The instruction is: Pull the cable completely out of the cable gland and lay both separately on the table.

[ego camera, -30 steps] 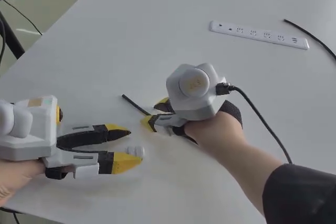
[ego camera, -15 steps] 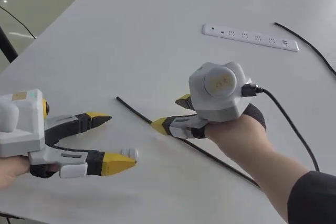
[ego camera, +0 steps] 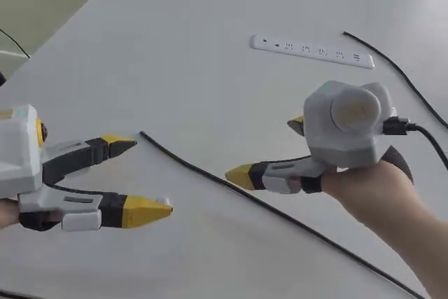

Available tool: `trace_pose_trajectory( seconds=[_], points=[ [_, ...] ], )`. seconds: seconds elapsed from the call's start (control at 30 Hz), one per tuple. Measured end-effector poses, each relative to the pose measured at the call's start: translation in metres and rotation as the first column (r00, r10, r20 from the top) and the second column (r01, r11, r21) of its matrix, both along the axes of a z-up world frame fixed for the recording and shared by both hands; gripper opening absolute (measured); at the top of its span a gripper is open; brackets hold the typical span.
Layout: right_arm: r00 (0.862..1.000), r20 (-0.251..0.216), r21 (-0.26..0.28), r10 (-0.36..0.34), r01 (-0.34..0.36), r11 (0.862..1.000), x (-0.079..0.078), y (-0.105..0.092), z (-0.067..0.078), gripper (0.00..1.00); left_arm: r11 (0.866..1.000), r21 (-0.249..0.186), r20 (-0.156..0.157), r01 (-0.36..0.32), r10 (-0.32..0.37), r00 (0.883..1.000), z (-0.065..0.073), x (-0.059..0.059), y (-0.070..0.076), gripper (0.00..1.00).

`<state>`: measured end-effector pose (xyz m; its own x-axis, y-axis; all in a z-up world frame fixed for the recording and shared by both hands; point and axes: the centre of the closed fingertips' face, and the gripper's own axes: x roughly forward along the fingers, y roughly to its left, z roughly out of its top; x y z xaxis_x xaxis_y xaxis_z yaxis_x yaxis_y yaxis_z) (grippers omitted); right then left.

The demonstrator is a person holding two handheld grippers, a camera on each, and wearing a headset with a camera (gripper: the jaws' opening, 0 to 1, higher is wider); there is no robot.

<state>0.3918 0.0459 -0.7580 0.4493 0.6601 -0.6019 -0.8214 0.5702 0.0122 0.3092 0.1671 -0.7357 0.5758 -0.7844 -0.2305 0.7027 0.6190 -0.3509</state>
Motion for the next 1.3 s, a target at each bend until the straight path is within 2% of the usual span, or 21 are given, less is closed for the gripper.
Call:
trace_pose_trajectory(
  seconds=[0.03, 0.07, 0.17, 0.23, 0.27, 0.3, 0.33, 0.43, 0.57, 0.7, 0.77, 0.8, 0.93, 1.0, 1.3],
  points=[
    [1.000, -0.006, -0.018, 0.006, -0.006, 1.000, -0.003, -0.007, 0.001, 1.00, 1.000, 0.000, -0.010, -0.005, 0.005, 1.000, 0.001, 0.001, 0.000, 0.99],
    [1.000, 0.000, -0.011, -0.007, 0.007, 1.000, -0.005, -0.013, 0.004, 1.00, 1.000, 0.006, -0.034, -0.017, 0.017, 0.999, 0.000, 0.002, 0.001, 0.99],
    [0.999, -0.002, -0.002, -0.045, 0.045, 0.999, -0.010, -0.030, 0.013, 1.00, 1.000, 0.007, -0.029, -0.010, 0.010, 1.000, 0.004, 0.001, -0.001, 0.99],
    [0.996, -0.003, 0.017, -0.087, 0.087, 0.996, -0.013, -0.044, 0.021, 1.00, 1.000, 0.006, -0.043, -0.006, 0.006, 0.999, 0.007, -0.001, -0.006, 0.99],
    [0.995, -0.002, 0.011, -0.096, 0.096, 0.995, -0.015, -0.050, 0.023, 1.00, 1.000, 0.012, -0.051, -0.002, 0.003, 0.999, 0.008, -0.002, -0.008, 0.99],
    [0.994, 0.006, 0.009, -0.113, 0.113, 0.994, -0.016, -0.060, 0.026, 1.00, 0.999, 0.044, -0.061, -0.008, 0.010, 0.998, 0.004, -0.003, -0.007, 0.99],
    [0.992, 0.012, 0.020, -0.130, 0.129, 0.991, -0.018, -0.069, 0.031, 1.00, 0.997, 0.072, -0.060, 0.004, 0.000, 0.998, 0.003, -0.005, -0.010, 0.99],
    [0.983, 0.011, 0.029, -0.182, 0.182, 0.983, -0.023, -0.092, 0.036, 1.00, 0.996, 0.085, -0.032, -0.001, 0.004, 0.999, 0.008, -0.006, -0.013, 0.99],
    [0.974, -0.012, 0.044, -0.228, 0.229, 0.973, -0.032, -0.116, 0.034, 1.00, 0.994, 0.107, -0.012, -0.035, 0.037, 0.999, 0.015, -0.003, -0.012, 0.99],
    [0.971, -0.028, 0.028, -0.239, 0.239, 0.971, -0.045, -0.134, 0.025, 1.00, 0.992, 0.117, -0.005, -0.037, 0.038, 0.999, 0.021, -0.005, -0.016, 0.99],
    [0.974, -0.038, 0.028, -0.222, 0.223, 0.974, -0.052, -0.137, 0.023, 1.00, 0.991, 0.131, -0.007, -0.029, 0.031, 1.000, 0.022, -0.007, -0.019, 0.99],
    [0.978, -0.057, 0.025, -0.200, 0.202, 0.979, -0.059, -0.139, 0.019, 1.00, 0.991, 0.134, -0.008, -0.027, 0.029, 1.000, 0.023, -0.008, -0.020, 0.99],
    [0.983, -0.061, -0.036, -0.175, 0.173, 0.984, -0.072, -0.154, 0.009, 1.00, 0.988, 0.150, 0.006, -0.023, 0.022, 1.000, 0.026, -0.011, -0.024, 0.99],
    [0.980, -0.075, -0.028, -0.182, 0.181, 0.983, -0.078, -0.162, 0.009, 0.99, 0.988, 0.156, -0.008, -0.017, 0.018, 1.000, 0.026, -0.013, -0.027, 0.99],
    [0.976, -0.067, -0.023, -0.208, 0.207, 0.978, -0.092, -0.178, 0.011, 0.99, 0.984, 0.177, -0.005, -0.004, 0.005, 1.000, 0.030, -0.021, -0.037, 0.99]
  ],
)
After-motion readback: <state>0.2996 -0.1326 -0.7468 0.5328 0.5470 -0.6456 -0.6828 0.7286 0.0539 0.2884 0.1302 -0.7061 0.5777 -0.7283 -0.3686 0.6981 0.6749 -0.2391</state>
